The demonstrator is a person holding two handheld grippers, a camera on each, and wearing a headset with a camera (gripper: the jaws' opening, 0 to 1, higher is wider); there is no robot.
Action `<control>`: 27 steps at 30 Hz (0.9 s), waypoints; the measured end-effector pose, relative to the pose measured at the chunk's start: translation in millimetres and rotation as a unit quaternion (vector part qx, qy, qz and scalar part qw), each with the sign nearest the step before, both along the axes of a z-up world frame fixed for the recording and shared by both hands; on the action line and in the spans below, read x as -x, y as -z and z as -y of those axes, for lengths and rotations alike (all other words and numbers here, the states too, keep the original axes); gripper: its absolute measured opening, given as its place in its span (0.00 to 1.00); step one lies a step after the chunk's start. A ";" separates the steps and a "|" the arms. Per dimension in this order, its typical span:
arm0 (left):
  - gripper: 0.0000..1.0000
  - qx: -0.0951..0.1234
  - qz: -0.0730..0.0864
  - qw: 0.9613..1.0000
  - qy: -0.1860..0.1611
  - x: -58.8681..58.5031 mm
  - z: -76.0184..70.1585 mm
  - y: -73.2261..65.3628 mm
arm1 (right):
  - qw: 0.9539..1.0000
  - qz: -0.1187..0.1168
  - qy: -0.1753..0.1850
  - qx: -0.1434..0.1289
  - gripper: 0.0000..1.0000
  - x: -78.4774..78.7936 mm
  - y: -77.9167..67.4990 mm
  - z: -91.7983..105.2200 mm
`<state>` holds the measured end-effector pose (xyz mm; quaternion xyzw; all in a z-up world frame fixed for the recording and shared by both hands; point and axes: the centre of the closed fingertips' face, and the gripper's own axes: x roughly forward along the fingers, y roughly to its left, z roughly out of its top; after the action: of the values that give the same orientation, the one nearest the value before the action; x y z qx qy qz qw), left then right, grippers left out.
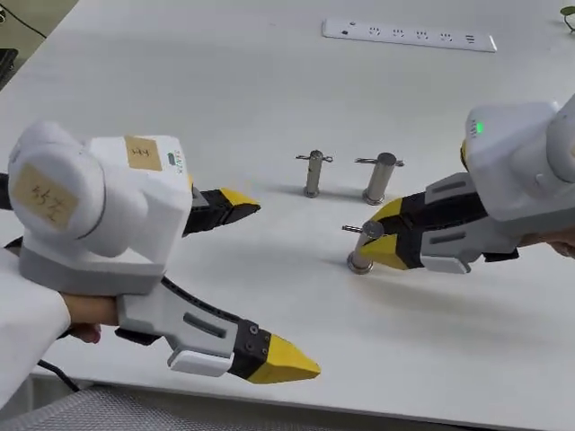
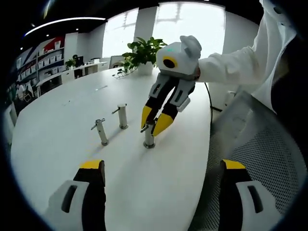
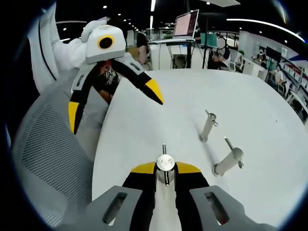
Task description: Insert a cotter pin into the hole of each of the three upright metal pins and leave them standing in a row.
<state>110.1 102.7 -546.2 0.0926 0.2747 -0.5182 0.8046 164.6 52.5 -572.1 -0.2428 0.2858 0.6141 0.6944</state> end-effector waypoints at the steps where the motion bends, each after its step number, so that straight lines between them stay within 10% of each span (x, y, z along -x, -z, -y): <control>1: 0.99 0.001 0.000 1.000 -0.003 0.2 -0.7 -0.4 | 1.000 0.002 -0.002 0.002 0.09 0.2 -0.1 0.0; 12: 0.99 -0.005 -0.006 1.000 -0.022 3.2 -5.1 -0.4 | 0.998 0.021 -0.050 0.016 0.08 -0.4 -2.6 6.9; 27: 0.99 -0.022 -0.013 0.999 -0.037 2.9 -9.2 5.6 | 0.999 0.042 -0.024 0.009 0.08 -61.9 -10.8 75.0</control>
<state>107.1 111.8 -551.9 0.0932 0.2999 -0.4835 0.8171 226.5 -22.5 -561.3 -0.2814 0.2559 0.6170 0.6889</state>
